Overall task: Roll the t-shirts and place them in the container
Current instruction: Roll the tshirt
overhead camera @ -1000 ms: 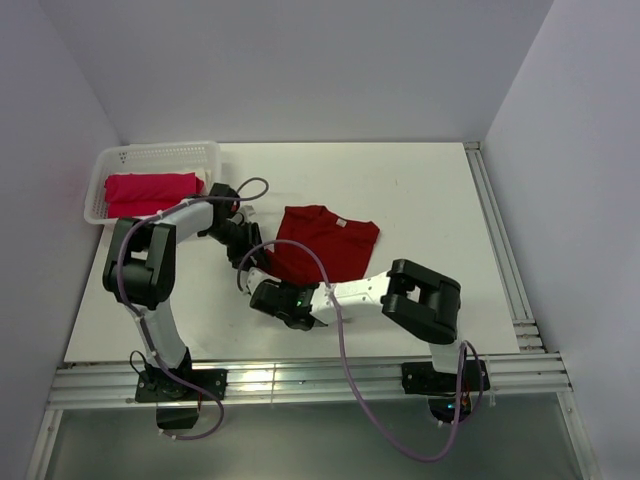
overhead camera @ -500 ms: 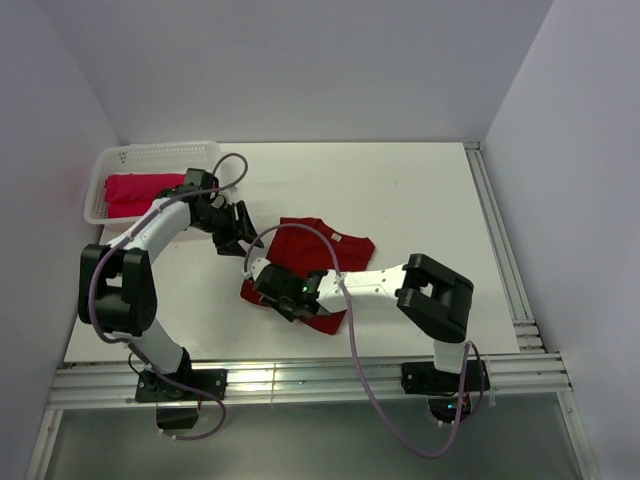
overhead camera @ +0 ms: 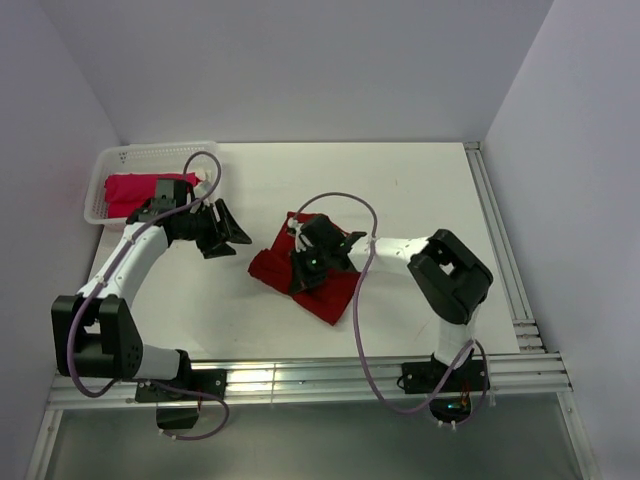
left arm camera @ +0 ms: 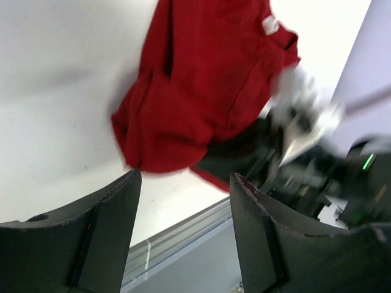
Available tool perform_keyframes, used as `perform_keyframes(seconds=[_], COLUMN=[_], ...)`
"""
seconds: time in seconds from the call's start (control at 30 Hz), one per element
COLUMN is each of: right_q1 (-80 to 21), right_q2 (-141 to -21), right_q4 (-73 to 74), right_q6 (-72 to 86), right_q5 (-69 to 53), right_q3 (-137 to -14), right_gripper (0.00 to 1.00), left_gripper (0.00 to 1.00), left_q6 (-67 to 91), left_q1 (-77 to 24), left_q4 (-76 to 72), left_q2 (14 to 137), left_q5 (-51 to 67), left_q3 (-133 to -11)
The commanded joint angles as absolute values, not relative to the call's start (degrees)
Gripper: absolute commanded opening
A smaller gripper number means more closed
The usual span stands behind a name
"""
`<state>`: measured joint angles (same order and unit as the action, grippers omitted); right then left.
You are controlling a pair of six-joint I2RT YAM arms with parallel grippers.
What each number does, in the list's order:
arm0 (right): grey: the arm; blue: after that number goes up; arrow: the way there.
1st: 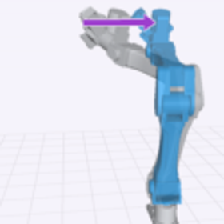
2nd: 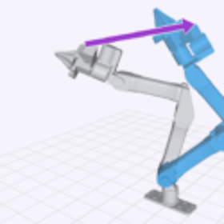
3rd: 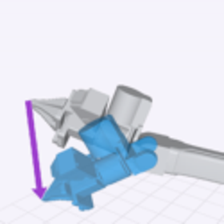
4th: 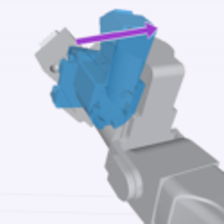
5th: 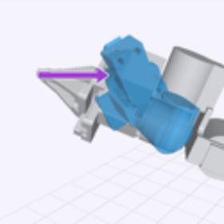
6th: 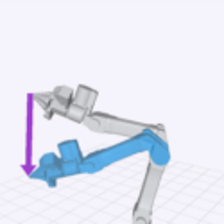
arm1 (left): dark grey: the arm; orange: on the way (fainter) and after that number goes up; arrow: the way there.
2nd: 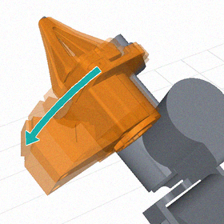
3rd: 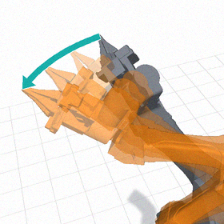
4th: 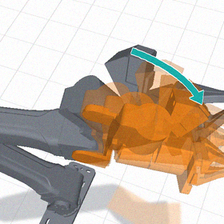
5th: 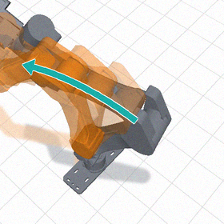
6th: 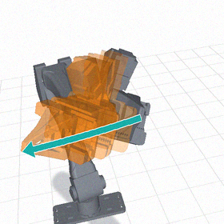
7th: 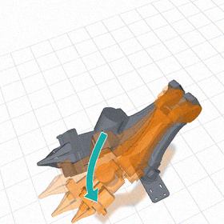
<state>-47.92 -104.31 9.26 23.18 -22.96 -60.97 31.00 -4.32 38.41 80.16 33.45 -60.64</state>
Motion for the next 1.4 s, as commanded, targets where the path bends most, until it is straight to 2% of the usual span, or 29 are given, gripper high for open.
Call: perform_keyframes(seconds=[0.0, 0.27, 0.37, 0.5, 0.73, 1.0, 1.13, 1.37], right_q1=[-43.4, -36.7, -36.6, -36.9, -40.6, -44.5, -44.5, -44.5], right_q2=[-106.2, -111.8, -113.9, -115.7, -120.0, -123.1, -124.5, -124.9], right_q4=[2.2, -11.4, -14.7, -32.6, -49.5, -51.9, -59.5, -57.3], right_q6=[30.4, 43.5, 48.3, 62.4, 82.0, 86.4, 91.8, 89.9], right_q5=[-37.9, -50.6, -51.3, -50.4, -46.5, -44.6, -43.7, -43.1], right_q3=[-60.2, -57.0, -56.3, -51.2, -51.0, -54.5, -52.6, -52.3], right_gripper=[0.0, 0.0, 0.0, 0.0, 0.0, 0.0, 0.0, 0.0], left_gripper=[0.65, 0.65, 0.64, 0.64, 0.64, 0.64, 0.61, 0.63], left_q6=[33.6, 39.4, 40.9, 43.1, 44.7, 44.6, 45.5, 49.6], left_q1=[-4.2, -4.5, -5.4, -6.0, -6.0, -6.0, -6.0, -6.0], left_q4=[33.8, 27.3, 25.1, 22.0, 18.0, 11.5, 9.5, 7.9], left_q2=[75.8, 69.0, 68.1, 65.7, 63.5, 61.8, 62.9, 55.0], left_q5=[35.9, 35.0, 33.1, 29.9, 26.5, 23.6, 20.4, 16.7], left_q3=[-57.0, -46.7, -44.5, -40.9, -35.4, -31.8, -30.2, -24.0])
